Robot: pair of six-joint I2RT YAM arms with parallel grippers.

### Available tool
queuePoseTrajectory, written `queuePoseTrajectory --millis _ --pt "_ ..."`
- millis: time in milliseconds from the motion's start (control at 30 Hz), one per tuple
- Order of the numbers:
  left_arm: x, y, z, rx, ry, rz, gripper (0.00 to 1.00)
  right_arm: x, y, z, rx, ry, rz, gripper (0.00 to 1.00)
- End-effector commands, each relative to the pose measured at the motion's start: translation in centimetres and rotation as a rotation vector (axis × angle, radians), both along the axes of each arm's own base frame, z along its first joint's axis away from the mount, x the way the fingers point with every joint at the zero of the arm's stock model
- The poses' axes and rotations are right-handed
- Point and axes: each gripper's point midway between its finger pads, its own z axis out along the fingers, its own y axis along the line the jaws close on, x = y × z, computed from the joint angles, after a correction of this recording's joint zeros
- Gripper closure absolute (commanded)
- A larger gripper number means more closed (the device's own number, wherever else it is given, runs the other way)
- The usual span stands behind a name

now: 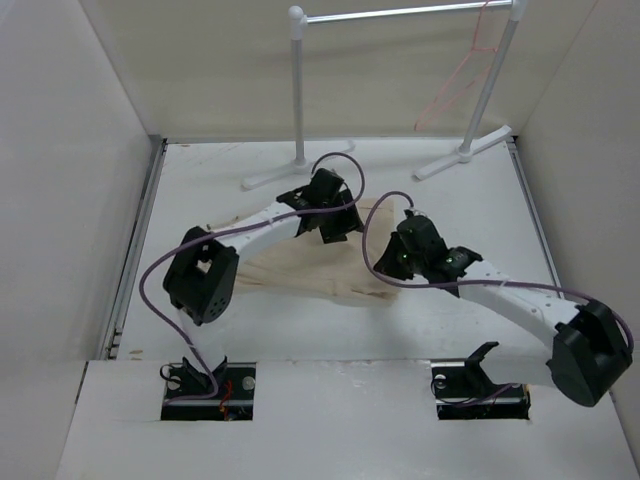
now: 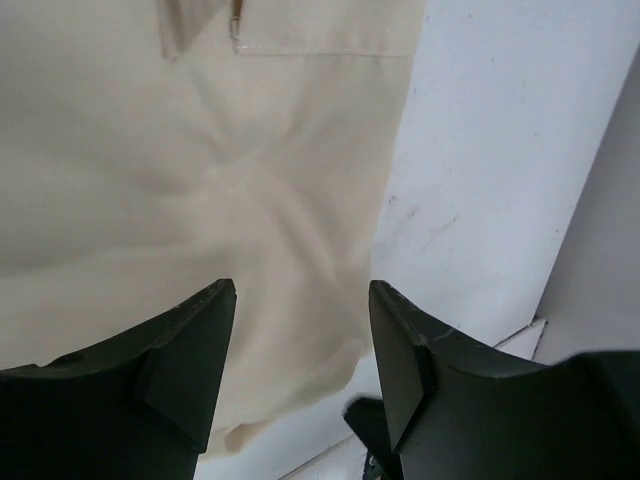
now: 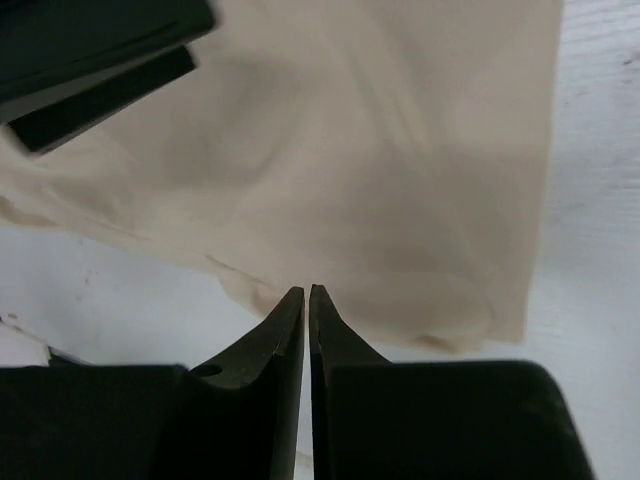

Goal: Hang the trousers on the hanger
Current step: Fold the trousers at the center of the board.

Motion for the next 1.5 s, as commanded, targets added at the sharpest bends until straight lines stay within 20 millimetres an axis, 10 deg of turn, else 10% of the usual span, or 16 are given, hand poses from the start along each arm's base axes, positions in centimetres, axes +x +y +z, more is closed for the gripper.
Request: queuePoseTrajectory --millis 0,233,433,667,867,1100,1467 --pt "-0.5 3.3 1.4 -0.026 -0.037 0.031 0.47 1.3 2.0 -1.7 0.136 -0.008 -0.027 0.90" --pt "-1.4 16.4 -5.4 0.099 0.036 0.315 0.49 -2.0 -0.3 -8.6 0.136 0.136 -0.122 0.89" --pt "-4.0 25.4 -7.5 0.138 0.091 0.543 0.49 -2.8 -1.2 -7.1 0.151 0.120 -0.126 0.83" --pt "-6.1 27.9 -4.4 0.090 0.046 0.631 0.49 0.2 -0.9 0.0 0.188 0.014 -0.087 0.66" --pt "-5.3 29.8 -3.3 0.123 -0.004 0.705 0.49 11.0 -0.1 4.0 0.208 -0.156 -0.118 0.79" --pt "-4.7 33.7 -6.7 0.184 0.071 0.908 0.50 21.6 -1.5 1.7 0.213 -0.165 -0.233 0.83" --pt "-7.8 37.5 -7.5 0.156 0.157 1.092 0.50 22.0 -2.4 -5.8 0.142 0.041 -0.335 0.80"
